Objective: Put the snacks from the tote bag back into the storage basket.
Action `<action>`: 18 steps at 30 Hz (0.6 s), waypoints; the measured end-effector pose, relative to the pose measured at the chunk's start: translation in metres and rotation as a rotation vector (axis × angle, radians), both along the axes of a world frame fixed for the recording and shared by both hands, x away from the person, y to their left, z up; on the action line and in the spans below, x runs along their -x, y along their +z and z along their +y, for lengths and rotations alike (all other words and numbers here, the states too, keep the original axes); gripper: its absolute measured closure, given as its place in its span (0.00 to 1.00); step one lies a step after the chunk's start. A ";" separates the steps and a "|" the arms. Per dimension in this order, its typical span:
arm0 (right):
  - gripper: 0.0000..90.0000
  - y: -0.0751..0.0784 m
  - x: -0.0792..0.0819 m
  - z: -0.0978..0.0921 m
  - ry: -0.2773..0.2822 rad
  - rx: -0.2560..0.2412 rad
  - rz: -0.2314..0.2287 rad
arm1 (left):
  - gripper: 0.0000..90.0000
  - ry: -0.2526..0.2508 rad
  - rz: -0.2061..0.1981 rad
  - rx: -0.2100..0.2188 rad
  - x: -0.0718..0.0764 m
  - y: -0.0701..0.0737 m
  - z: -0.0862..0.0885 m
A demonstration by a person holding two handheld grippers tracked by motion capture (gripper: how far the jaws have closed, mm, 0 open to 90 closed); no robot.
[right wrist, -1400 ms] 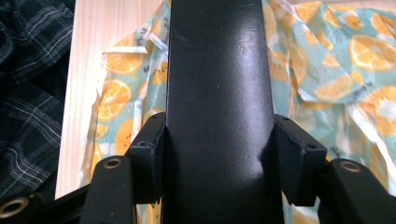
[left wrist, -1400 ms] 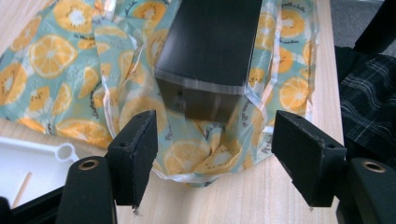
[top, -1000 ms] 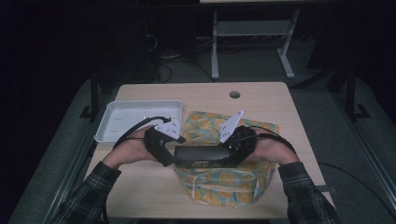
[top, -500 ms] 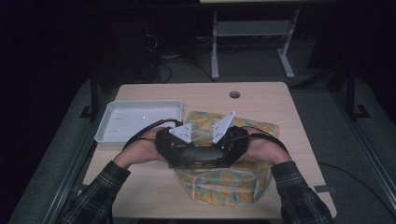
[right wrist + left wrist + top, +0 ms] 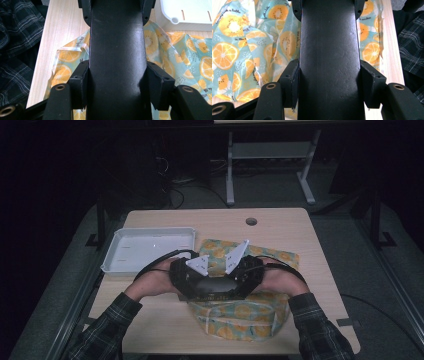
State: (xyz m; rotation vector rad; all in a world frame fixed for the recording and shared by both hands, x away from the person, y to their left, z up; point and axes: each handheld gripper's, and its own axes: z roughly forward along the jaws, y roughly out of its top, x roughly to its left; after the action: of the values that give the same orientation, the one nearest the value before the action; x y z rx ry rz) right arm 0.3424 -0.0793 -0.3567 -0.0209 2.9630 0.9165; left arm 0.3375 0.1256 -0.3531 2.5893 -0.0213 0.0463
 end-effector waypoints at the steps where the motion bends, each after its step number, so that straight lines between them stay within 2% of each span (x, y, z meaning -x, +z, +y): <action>1: 0.46 0.000 0.000 0.000 -0.001 0.000 0.003 | 0.46 -0.002 -0.003 -0.004 0.000 0.000 0.000; 6: 0.44 -0.001 0.000 0.002 -0.014 -0.001 0.007 | 0.47 0.001 -0.011 0.005 0.001 0.001 0.003; 9: 0.37 0.000 -0.001 0.001 -0.040 -0.007 0.017 | 0.47 -0.002 -0.020 0.004 0.001 0.004 0.006; 12: 0.32 0.001 -0.002 -0.002 -0.062 -0.017 0.022 | 0.47 0.008 -0.009 0.011 0.001 0.004 0.010; 18: 0.28 0.003 -0.002 -0.015 -0.106 -0.081 0.036 | 0.47 0.027 -0.012 0.005 -0.001 0.004 0.020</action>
State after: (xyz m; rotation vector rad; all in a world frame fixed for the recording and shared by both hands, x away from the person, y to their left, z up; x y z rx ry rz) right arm 0.3442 -0.0940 -0.3537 0.1554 2.9234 1.0326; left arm 0.3390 0.1460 -0.3489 2.5840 0.0087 0.0718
